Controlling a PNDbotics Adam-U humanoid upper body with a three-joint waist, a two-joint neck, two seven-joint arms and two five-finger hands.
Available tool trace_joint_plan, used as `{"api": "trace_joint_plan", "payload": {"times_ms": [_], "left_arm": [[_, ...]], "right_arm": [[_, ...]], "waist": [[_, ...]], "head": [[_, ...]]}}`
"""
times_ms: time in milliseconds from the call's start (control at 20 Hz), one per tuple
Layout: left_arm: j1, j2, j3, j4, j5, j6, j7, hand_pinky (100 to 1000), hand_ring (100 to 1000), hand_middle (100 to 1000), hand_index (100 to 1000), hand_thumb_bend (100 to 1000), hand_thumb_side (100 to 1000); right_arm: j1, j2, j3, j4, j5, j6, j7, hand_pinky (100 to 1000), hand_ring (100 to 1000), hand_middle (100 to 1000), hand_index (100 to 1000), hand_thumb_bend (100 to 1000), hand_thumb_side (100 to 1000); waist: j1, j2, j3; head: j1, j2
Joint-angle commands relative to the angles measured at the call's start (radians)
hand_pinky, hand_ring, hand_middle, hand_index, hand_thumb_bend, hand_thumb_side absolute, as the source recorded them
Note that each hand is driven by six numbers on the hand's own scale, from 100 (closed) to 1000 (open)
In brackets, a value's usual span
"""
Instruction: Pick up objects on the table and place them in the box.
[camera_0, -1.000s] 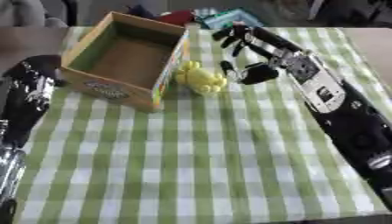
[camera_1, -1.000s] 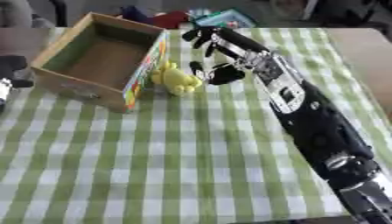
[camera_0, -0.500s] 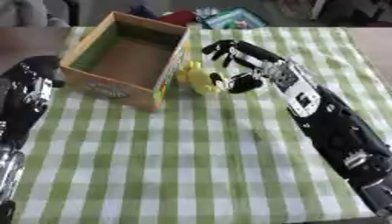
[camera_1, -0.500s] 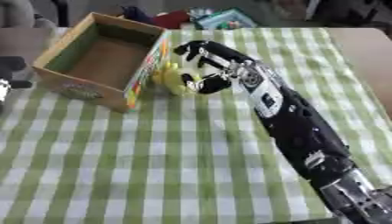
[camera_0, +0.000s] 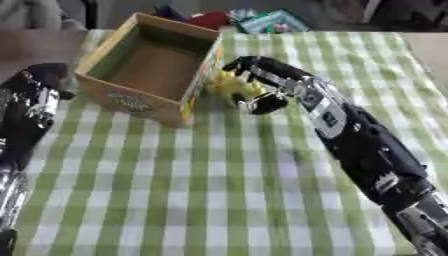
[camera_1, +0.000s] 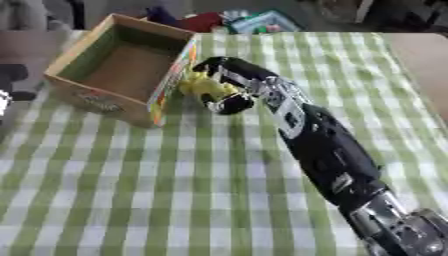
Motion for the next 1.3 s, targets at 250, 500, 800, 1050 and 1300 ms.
{"api": "trace_joint_plan", "payload": {"times_ms": [250, 500, 800, 1050, 1300], "left_arm": [[-0.019, 0.007, -0.001, -0.017, 0.003, -0.001, -0.005, 692, 845, 730, 684, 100, 517], [-0.02, 0.007, -0.001, -0.017, 0.004, -0.001, -0.005, 692, 846, 729, 684, 100, 517], [-0.019, 0.007, 0.0, -0.017, 0.004, -0.001, -0.004, 692, 846, 729, 684, 100, 520], [-0.018, 0.007, 0.0, -0.018, 0.004, -0.001, -0.003, 692, 846, 729, 684, 100, 520], [-0.017, 0.007, 0.001, -0.018, 0.005, 0.0, -0.002, 692, 847, 729, 684, 100, 523]], "right_arm": [[-0.033, 0.001, -0.01, 0.019, 0.167, -0.014, -0.093, 807, 895, 891, 942, 100, 231], [-0.032, 0.009, -0.016, 0.056, 0.259, -0.005, -0.118, 809, 893, 897, 946, 100, 248], [-0.026, 0.013, -0.028, 0.104, 0.314, 0.02, -0.076, 762, 860, 889, 926, 100, 273], [-0.025, 0.014, -0.034, 0.107, 0.33, 0.036, -0.048, 540, 629, 727, 795, 100, 268], [-0.024, 0.011, -0.038, 0.099, 0.336, 0.051, -0.096, 269, 376, 541, 654, 100, 250]], "waist": [[0.004, -0.016, 0.01], [0.005, -0.015, 0.013], [0.004, -0.015, 0.009], [0.006, -0.016, 0.009], [0.008, -0.017, 0.008]], "head": [[-0.007, -0.003], [-0.008, -0.004], [-0.005, -0.005], [-0.005, -0.005], [-0.006, -0.005]]}}
